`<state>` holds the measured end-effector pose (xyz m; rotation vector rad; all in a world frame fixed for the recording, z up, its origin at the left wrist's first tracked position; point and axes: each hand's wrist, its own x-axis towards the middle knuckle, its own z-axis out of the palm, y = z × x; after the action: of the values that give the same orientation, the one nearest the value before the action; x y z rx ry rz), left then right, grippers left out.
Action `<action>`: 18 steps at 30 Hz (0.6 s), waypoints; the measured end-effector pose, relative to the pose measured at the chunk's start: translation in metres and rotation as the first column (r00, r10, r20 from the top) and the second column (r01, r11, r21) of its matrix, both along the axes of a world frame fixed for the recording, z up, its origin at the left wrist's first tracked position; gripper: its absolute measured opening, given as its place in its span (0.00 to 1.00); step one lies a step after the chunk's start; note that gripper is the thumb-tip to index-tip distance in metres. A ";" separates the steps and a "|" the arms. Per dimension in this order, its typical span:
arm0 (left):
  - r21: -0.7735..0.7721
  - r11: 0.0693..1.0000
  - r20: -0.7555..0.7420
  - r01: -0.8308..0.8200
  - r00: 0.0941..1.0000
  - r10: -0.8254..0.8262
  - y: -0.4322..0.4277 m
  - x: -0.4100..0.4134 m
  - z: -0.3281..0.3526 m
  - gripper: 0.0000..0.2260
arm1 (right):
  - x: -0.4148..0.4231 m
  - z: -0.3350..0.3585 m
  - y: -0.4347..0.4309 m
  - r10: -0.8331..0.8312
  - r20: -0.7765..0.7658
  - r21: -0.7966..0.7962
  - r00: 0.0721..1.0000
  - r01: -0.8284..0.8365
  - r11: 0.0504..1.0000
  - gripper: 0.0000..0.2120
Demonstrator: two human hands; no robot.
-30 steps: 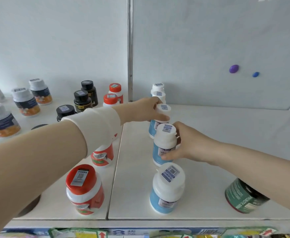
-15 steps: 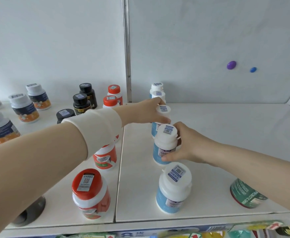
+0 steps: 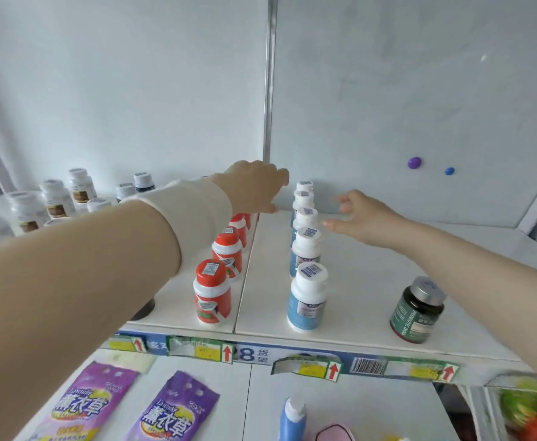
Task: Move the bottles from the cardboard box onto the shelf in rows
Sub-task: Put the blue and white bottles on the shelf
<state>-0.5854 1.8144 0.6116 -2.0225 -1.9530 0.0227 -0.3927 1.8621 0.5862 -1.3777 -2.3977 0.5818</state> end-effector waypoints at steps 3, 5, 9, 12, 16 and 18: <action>0.039 0.996 -0.198 -0.080 0.977 0.086 -0.048 -0.004 0.000 0.20 | -0.020 -0.001 -0.030 0.021 0.103 0.153 0.994 -0.036 0.988 0.28; 0.041 0.990 -0.223 -0.136 0.965 0.141 -0.081 -0.013 0.000 0.20 | -0.039 -0.002 -0.055 0.042 0.168 0.220 0.985 -0.079 0.972 0.26; 0.082 0.960 -0.234 -0.267 0.931 0.279 -0.153 -0.051 0.002 0.20 | -0.093 0.001 -0.109 0.150 0.179 0.316 0.972 -0.201 0.927 0.20; 0.084 0.922 -0.268 -0.379 0.882 0.387 -0.211 -0.090 -0.002 0.19 | -0.142 0.003 -0.157 0.231 0.222 0.371 0.947 -0.301 0.878 0.22; 0.079 0.859 -0.267 -0.506 0.819 0.507 -0.297 -0.155 -0.009 0.18 | -0.224 0.000 -0.221 0.351 0.274 0.429 0.896 -0.440 0.789 0.22; 0.067 0.823 -0.293 -0.564 0.778 0.556 -0.344 -0.195 -0.015 0.20 | -0.271 -0.003 -0.256 0.404 0.298 0.439 0.865 -0.500 0.746 0.22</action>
<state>-0.7805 1.4703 0.5964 -1.2710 -2.2667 0.4699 -0.6634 1.6057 0.5834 -0.6390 -2.7763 -0.1012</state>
